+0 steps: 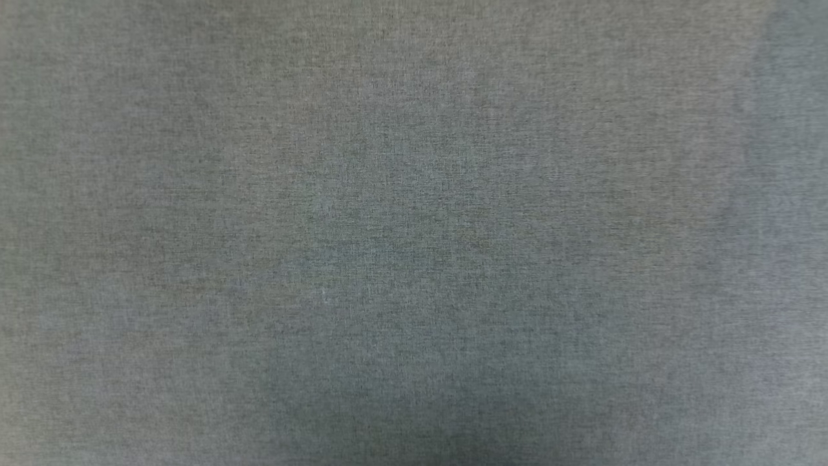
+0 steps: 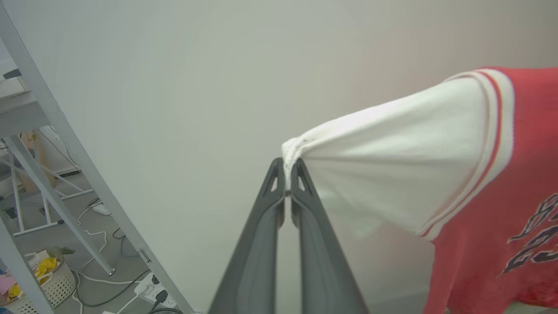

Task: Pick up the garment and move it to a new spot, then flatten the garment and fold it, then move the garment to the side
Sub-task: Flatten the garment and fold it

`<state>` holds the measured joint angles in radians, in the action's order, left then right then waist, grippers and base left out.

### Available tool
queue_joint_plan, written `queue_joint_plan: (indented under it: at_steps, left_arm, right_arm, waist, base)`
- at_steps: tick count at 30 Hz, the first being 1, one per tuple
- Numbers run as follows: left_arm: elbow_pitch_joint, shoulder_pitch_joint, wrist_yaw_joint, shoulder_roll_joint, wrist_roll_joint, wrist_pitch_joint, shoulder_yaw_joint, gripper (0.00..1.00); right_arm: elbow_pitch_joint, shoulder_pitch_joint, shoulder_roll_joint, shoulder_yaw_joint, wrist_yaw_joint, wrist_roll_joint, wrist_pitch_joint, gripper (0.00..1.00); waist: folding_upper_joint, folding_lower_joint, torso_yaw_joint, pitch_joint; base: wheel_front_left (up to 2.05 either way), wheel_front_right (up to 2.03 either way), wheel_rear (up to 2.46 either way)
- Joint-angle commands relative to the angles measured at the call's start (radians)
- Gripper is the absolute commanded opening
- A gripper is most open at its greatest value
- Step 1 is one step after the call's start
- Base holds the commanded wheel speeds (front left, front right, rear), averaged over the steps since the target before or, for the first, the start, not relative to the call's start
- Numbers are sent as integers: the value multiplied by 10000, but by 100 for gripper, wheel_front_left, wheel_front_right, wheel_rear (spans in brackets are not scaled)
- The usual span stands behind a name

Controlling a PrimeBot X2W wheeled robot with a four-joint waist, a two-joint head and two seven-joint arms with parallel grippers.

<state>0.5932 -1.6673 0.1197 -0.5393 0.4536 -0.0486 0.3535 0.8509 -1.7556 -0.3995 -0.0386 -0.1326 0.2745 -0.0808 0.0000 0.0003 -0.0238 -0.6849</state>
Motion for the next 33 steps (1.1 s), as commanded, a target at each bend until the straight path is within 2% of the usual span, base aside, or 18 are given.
queue_joint_plan:
  at_steps: [1,8,16,23,33]
  left_arm:
    - [201,-70,17,6,-82,172,23,0]
    - [942,1075,90,373,256,994,685,0]
    - [1214,3565,106,513,1199,1610,1711,0]
    - [830,6439,108,312,2205,1831,2445,0]
    - [6,9836,-25,-244,3169,1569,2672,0]
  right_arm:
    - [183,-1,56,20,19,10,159,0]
    - [848,1056,302,479,19,664,625,0]
    - [968,3491,236,1300,19,1977,636,0]
    - [-141,6428,-264,2222,19,3830,309,0]
    - [-2007,10430,-1472,3327,19,5748,-481,0]
  waist:
    - [0,-3,95,-248]
    - [0,-3,225,148]
    - [0,-3,305,1496]
    - [0,-3,338,2773]
    - [0,-3,342,4195]
  base:
    - [0,0,0]
    - [0,0,0]
    - [0,0,0]
    - [0,0,0]
    - [0,0,0]
